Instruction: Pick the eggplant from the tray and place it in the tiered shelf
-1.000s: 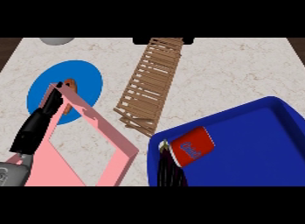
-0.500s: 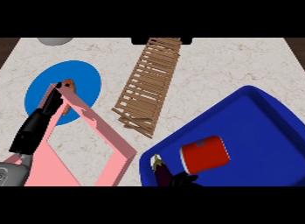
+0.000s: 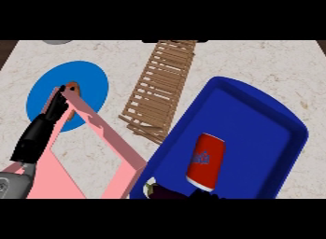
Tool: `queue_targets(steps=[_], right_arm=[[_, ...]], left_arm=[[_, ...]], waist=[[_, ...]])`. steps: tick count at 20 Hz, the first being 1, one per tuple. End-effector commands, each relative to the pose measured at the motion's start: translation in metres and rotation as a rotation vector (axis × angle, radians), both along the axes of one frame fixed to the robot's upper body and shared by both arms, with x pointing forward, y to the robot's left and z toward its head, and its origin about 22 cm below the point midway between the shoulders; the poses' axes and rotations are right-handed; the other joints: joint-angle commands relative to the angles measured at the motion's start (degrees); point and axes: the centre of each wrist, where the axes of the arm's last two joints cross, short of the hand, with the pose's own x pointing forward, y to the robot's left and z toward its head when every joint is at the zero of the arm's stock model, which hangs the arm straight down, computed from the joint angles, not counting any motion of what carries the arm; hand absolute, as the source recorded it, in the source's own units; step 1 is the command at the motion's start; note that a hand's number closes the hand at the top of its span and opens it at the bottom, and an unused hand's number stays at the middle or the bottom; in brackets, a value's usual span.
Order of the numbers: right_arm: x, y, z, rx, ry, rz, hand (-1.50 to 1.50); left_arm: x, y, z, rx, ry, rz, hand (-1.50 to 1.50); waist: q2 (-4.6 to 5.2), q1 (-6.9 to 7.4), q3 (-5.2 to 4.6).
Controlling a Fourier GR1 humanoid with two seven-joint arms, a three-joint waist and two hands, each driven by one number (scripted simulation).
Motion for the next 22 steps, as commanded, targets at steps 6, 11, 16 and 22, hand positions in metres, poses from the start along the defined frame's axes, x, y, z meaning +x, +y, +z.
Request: queue_targets(steps=[6,11,16,22], right_arm=[[0.029,-0.003,0.068,0.562,0.01,-0.123,1.5],[0.047,-0.002,0.095,0.685,-0.161,-0.072,1.5],[0.052,0.006,0.113,0.727,-0.348,0.017,1.5],[0.058,0.01,0.123,0.687,-0.489,0.037,1.5]], left_arm=[[0.001,-0.004,0.002,-0.005,-0.008,-0.011,0.0],[-0.001,-0.007,-0.003,0.001,0.01,-0.038,0.0],[0.005,-0.007,0.004,0.018,-0.003,-0.059,0.0],[0.007,-0.01,0.001,0.019,0.019,-0.061,0.0]], waist=[[1.99,2.08,0.84],[1.21,4.51,0.38],[0.12,5.25,0.24],[-0.23,4.75,-0.12]])
